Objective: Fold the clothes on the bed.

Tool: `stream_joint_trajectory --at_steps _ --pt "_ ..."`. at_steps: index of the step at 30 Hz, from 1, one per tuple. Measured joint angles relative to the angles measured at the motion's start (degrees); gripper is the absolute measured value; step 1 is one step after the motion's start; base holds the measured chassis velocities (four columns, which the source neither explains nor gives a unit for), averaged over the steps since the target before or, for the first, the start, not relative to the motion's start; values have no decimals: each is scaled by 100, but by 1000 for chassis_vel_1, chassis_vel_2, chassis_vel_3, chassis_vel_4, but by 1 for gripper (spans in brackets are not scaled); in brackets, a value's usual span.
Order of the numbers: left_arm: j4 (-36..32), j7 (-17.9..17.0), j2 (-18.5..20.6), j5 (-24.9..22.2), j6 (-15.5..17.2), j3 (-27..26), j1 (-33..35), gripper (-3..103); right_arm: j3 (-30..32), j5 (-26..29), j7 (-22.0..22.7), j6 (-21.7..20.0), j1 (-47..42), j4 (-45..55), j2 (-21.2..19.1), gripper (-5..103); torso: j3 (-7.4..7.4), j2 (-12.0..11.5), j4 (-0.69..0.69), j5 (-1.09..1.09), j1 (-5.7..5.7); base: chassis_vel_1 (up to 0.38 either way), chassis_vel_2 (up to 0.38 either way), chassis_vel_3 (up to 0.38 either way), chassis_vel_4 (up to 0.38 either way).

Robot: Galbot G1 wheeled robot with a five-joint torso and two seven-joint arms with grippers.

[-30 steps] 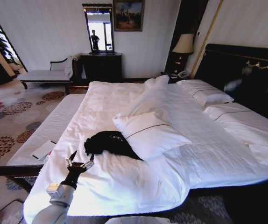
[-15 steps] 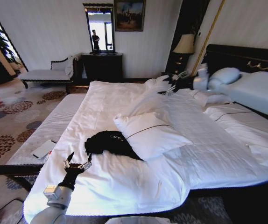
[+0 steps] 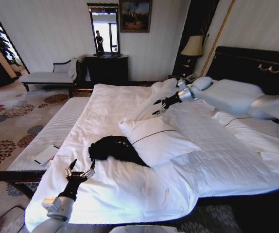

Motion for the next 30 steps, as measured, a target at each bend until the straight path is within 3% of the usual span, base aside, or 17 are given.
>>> stream_joint_trajectory --at_steps 5,11,14,24,29,30 --pt "5 12 -33 -4 -19 33 14 100 135 -366 -284 -7 -274 -807 -388 100 0 0 1 1 0 0 0 0 0" --pt "126 12 -54 -14 -43 67 -68 100 -39 -688 -722 -123 -358 -1103 -521 100 0 0 0 -1 0 0 0 0 0" --pt "163 3 -86 -281 -1 96 -90 100 -261 -851 -989 -140 -393 -1134 -590 100 -1 0 -2 0 0 0 0 0 0" --pt "291 39 -237 -572 -81 13 62 100 -176 -1436 -1285 7 -783 -2385 -1255 100 0 0 3 -1 0 0 0 0 0" --pt "350 47 -152 -688 -103 -119 -6 100 -480 -1454 -1331 28 -822 -2199 -1235 101 0 0 1 0 0 0 0 0 0" --pt "350 43 -127 -713 -103 -142 -38 100 -531 -1440 -1332 33 -826 -2131 -1215 96 0 0 -1 0 0 0 0 0 0"
